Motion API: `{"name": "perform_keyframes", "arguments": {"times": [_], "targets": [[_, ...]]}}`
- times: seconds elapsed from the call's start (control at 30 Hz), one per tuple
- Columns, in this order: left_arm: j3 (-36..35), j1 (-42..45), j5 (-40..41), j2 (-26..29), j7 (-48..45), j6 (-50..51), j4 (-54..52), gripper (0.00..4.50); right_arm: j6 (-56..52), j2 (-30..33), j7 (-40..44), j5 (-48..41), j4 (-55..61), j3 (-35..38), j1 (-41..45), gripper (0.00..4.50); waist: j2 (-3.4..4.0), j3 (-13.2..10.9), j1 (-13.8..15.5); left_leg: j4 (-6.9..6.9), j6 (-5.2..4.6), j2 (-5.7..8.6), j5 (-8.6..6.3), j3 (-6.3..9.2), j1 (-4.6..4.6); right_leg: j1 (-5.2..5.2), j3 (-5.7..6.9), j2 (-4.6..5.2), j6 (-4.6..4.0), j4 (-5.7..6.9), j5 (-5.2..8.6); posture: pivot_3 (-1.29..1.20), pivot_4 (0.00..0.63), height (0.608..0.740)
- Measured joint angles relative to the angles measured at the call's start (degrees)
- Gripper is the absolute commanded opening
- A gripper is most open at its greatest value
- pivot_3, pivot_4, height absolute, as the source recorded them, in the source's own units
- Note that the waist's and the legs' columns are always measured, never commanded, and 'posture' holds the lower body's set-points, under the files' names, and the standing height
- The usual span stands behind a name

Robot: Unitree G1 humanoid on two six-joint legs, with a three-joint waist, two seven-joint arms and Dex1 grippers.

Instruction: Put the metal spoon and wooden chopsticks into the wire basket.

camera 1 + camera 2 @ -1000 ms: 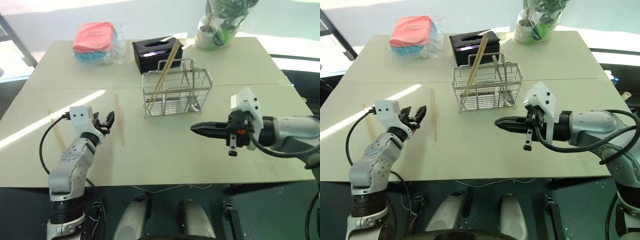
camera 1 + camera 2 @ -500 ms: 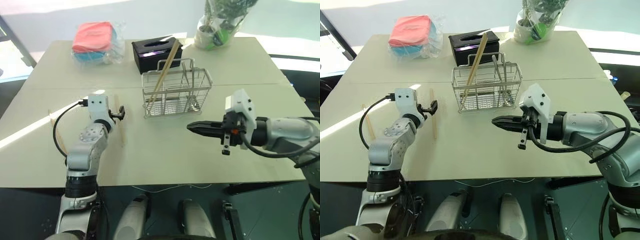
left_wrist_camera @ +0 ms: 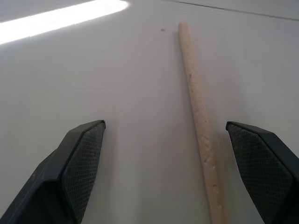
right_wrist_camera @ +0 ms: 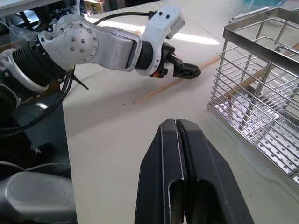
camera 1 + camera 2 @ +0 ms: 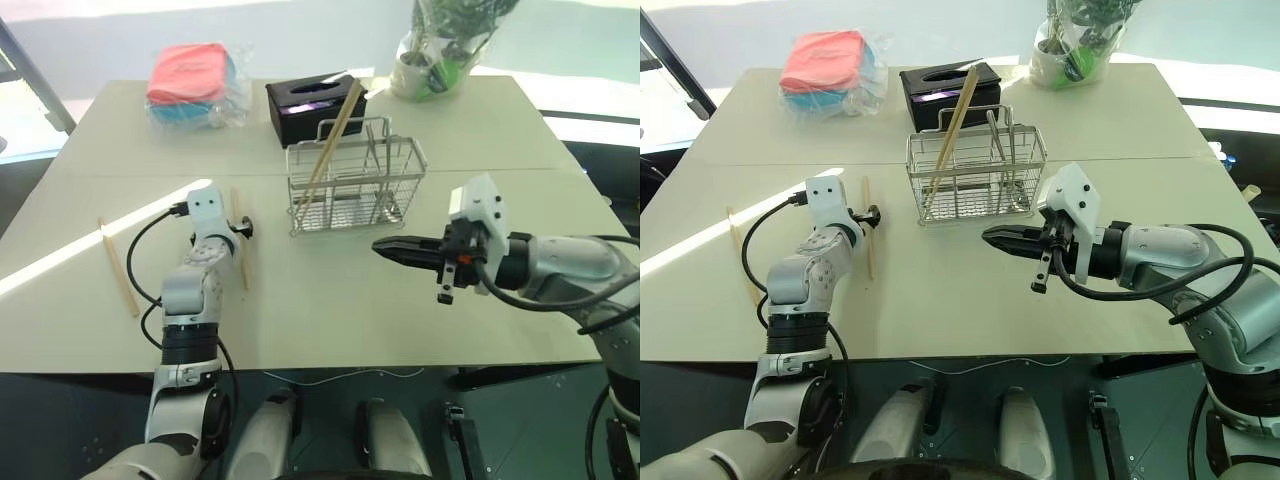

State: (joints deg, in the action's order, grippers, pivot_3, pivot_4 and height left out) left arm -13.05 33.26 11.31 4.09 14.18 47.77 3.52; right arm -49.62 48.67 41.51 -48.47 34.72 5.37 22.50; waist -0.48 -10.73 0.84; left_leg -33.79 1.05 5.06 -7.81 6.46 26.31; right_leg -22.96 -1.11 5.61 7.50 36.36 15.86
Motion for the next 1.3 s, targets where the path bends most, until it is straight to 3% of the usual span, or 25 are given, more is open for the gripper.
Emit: {"name": "perform_keyframes", "arguments": {"times": [0.23,0.43,0.73,0.83,1.07,1.3], "targets": [[-2.1,1.4,-0.2,-1.9,1.6,0.8,0.8,4.37,0.1,-0.4,-0.2,1.0,0.0,0.0,0.0,0.00,0.02,0.1,0.0,-0.10,-0.03,0.01,-0.03,-0.01,-0.05,0.11,0.00,0.01,0.02,0.00,-0.01,0.00,0.150,0.740],[2.9,1.7,-3.9,0.4,0.9,2.9,1.5,4.37,0.7,-1.3,-0.2,2.1,-0.1,0.0,0.0,0.00,0.02,0.1,0.0,-0.10,-0.04,0.01,-0.03,0.00,-0.06,0.12,0.00,0.00,0.02,0.00,-0.02,0.00,0.150,0.740],[4.4,3.1,-6.5,0.6,-0.1,5.6,1.6,4.37,2.1,-2.3,-0.2,3.6,-0.4,-0.5,0.4,0.00,0.02,0.1,0.0,-0.12,-0.04,0.02,-0.03,0.00,-0.07,0.14,0.01,0.00,0.04,0.00,-0.02,0.00,0.150,0.740],[4.4,3.0,-7.0,0.3,-0.3,6.0,1.2,3.50,2.4,-2.6,-0.2,4.0,-0.8,-0.6,0.5,0.00,0.01,0.1,0.0,-0.12,-0.04,0.02,-0.03,0.00,-0.07,0.15,0.00,0.00,0.04,0.00,-0.03,0.00,0.150,0.740],[4.5,1.5,-6.9,-1.3,-1.3,6.8,-0.9,0.09,2.6,-2.7,-0.1,4.8,-1.3,-0.6,0.9,0.00,0.12,0.2,-0.3,-0.10,-0.06,-0.01,-0.05,-0.04,-0.15,0.16,-0.04,-0.02,0.06,0.01,-0.03,0.00,0.150,0.740],[2.9,0.7,-6.9,-1.9,-1.3,8.3,-2.7,0.03,3.4,-2.7,0.0,5.4,-2.2,-0.6,1.0,0.00,0.15,0.2,-0.4,-0.09,-0.08,-0.01,-0.07,-0.06,-0.24,0.22,-0.06,-0.02,0.06,0.01,-0.03,0.00,0.150,0.740]]}}
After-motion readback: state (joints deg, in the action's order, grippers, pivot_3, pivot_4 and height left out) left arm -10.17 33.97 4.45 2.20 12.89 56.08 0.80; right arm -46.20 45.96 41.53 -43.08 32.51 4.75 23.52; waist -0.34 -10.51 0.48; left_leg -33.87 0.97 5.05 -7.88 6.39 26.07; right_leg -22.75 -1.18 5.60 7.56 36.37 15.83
